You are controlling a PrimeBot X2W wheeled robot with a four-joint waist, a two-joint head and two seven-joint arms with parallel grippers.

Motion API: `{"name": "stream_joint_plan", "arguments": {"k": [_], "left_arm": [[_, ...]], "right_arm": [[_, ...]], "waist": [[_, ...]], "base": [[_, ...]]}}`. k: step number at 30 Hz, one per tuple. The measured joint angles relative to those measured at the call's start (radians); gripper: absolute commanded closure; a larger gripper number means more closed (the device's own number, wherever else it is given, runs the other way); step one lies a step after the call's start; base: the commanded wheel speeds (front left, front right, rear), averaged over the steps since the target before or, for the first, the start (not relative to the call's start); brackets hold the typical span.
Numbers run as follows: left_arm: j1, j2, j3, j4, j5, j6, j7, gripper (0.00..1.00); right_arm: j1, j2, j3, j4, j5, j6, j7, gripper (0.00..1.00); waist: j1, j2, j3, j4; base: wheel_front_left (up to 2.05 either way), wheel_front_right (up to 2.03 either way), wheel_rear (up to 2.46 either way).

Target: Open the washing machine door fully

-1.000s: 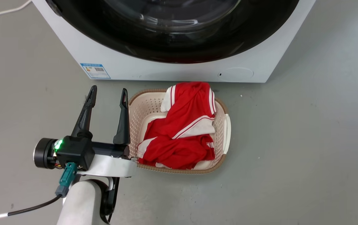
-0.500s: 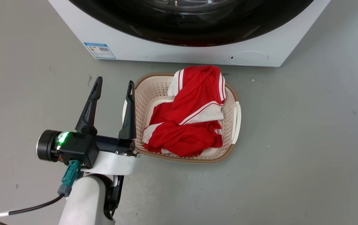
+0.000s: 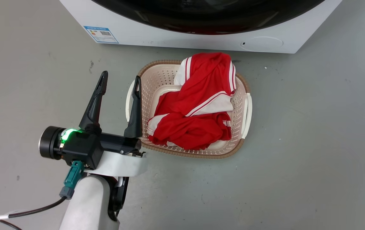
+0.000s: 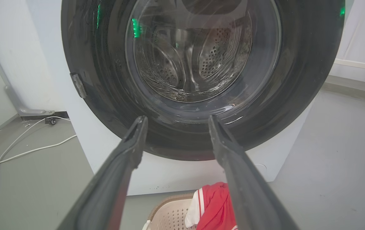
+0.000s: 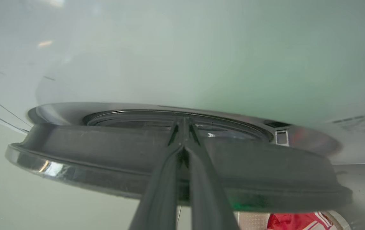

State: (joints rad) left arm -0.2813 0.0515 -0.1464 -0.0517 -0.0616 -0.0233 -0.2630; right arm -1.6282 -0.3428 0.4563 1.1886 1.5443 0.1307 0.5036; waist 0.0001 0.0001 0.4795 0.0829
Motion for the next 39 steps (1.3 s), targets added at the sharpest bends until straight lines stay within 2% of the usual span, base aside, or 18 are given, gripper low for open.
{"name": "stream_joint_plan", "arguments": {"k": [9,16,28,39], "left_arm": [[-0.01,0.0,-0.004,0.002,-0.004,0.006,0.0,0.0],[-0.01,-0.001,0.001,0.012,-0.006,0.006,0.0,0.0],[0.016,-0.001,0.02,0.028,0.002,0.0,0.0,0.0],[0.089,-0.001,0.029,0.059,0.004,-0.003,0.0,0.0]], "right_arm": [[-0.003,-0.003,-0.015,-0.034,0.035,0.0,0.123,1.0],[0.056,-0.012,-0.029,-0.093,0.08,0.0,0.241,1.0],[0.24,-0.014,-0.031,-0.255,0.142,0.0,0.376,1.0],[0.46,0.032,0.016,-0.387,0.181,0.0,0.445,1.0]], "waist": [[0.0,0.0,0.005,-0.006],[0.0,0.0,-0.018,-0.02],[-0.0001,0.0,-0.094,-0.046],[-0.0001,0.0,-0.218,-0.059]], "base": [[0.0,0.0,0.0],[0.0,0.0,0.0],[0.0,0.0,0.0],[0.0,0.0,0.0]]}}
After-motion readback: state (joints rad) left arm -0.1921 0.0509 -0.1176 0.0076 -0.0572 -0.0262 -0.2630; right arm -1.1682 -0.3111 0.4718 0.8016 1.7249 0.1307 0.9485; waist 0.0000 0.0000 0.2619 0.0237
